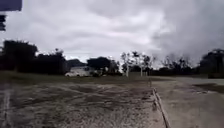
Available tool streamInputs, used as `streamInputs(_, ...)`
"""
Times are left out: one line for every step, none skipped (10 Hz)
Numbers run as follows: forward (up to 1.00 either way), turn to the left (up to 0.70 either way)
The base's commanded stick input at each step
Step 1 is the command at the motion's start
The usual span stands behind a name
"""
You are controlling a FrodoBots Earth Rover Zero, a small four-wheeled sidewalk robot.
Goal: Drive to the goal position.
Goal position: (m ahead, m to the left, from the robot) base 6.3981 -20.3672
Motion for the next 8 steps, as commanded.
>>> streamInputs(0.70,-0.14)
streamInputs(0.70,-0.03)
streamInputs(0.70,0.00)
streamInputs(0.70,0.00)
streamInputs(0.70,0.00)
streamInputs(0.70,0.00)
streamInputs(0.70,0.00)
streamInputs(0.70,0.00)
